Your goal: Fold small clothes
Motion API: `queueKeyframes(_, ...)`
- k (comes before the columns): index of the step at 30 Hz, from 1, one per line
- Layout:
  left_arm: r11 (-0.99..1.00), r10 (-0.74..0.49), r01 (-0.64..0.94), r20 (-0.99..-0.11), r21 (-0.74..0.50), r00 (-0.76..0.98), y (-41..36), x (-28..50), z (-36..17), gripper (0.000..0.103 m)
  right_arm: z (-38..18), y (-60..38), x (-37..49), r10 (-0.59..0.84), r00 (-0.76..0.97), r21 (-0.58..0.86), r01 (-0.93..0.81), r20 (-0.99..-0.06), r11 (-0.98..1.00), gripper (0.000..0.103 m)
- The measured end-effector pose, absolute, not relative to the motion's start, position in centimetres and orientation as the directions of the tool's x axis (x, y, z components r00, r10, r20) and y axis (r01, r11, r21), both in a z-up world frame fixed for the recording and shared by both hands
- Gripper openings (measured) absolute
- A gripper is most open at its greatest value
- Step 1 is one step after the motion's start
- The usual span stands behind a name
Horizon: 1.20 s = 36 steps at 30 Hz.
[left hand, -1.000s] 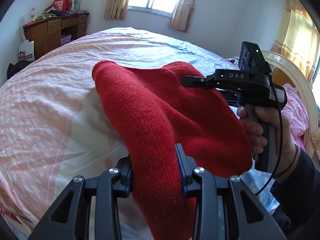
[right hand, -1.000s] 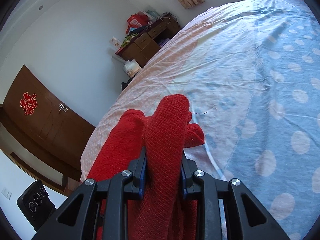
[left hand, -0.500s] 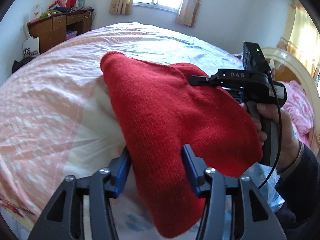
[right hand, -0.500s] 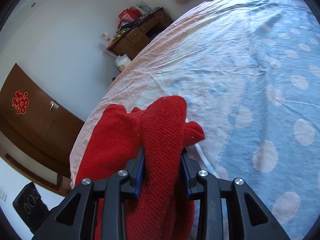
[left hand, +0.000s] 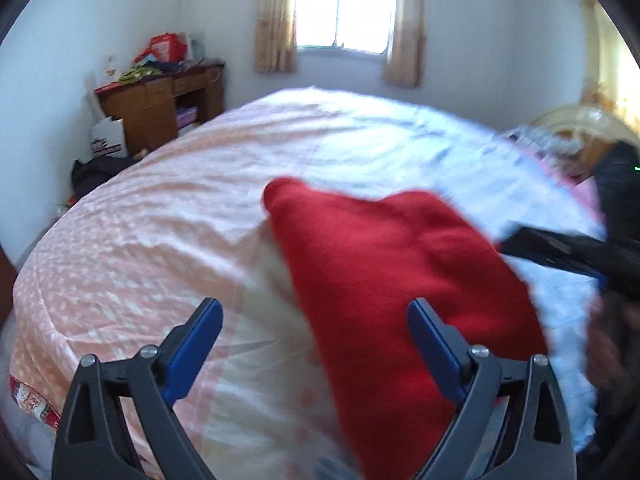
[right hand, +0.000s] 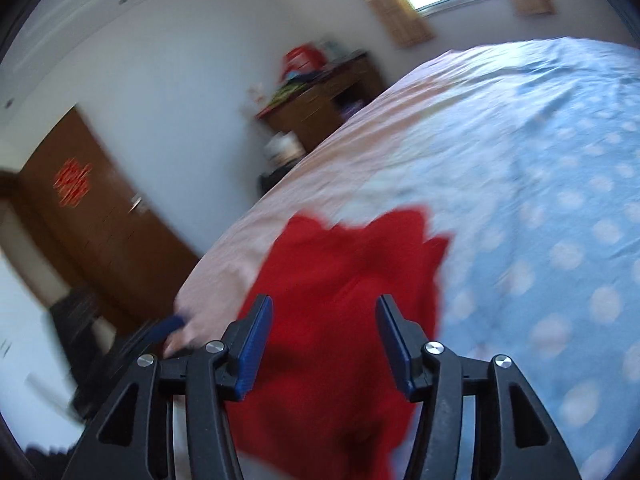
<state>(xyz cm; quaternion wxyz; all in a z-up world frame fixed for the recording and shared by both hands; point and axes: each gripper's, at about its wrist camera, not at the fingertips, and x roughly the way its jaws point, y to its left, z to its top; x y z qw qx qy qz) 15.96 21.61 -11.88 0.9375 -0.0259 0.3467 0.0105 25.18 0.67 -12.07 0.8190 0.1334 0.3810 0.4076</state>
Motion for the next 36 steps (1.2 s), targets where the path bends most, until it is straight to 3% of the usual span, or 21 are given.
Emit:
queueKeyframes(2,0.997,0.056,-0.072,-0.701,0.006,0.711,21.7,17.2,-13.8,0.096,-13.3,1.3,24.1,0.775,0.329,0.531,-0.580,-0.540,0.617,0.055)
queueKeyframes(4,0.997,0.013,-0.066,-0.720,-0.046,0.694,22.4,17.2,-15.3,0.098,-15.1,1.1,23.7,0.725,0.354,0.499,-0.545,-0.591,0.674,0.055)
queueKeyframes(7,0.994,0.010,-0.083,-0.705,-0.070,0.709,22.9,16.9,-15.6,0.103,-16.2,-0.3,23.4,0.767,0.367,0.563,-0.525,-0.527,0.638,0.055)
queueKeyframes(9,0.994,0.022,-0.094,-0.714,-0.063,0.700,22.7,16.3,-15.1,0.103,-15.7,-0.6,23.2,0.760,0.374,0.559,-0.518,-0.532,0.647,0.055)
queueKeyframes(15,0.997,0.064,-0.073,-0.651,0.014,0.756,20.7,13.4,-10.9,0.102,-11.5,-1.6,20.0,0.525,0.610,0.308,-0.431,-0.593,0.848,0.064)
queueKeyframes(22,0.999,0.039,-0.038,-0.582,0.014,0.812,19.4,12.2,-8.2,0.102,-8.9,-3.0,16.7,0.429,0.717,0.192,-0.391,-0.549,0.900,0.065)
queueKeyframes(28,1.000,0.027,-0.030,-0.582,0.004,0.813,19.2,12.4,-8.2,0.102,-7.5,-3.8,14.3,0.410,0.770,0.128,-0.402,-0.490,0.907,0.066)
queueKeyframes(36,0.999,0.030,-0.044,-0.580,-0.012,0.814,19.5,12.2,-8.2,0.102,-7.5,-3.3,13.8,0.405,0.776,0.108,-0.406,-0.483,0.907,0.066)
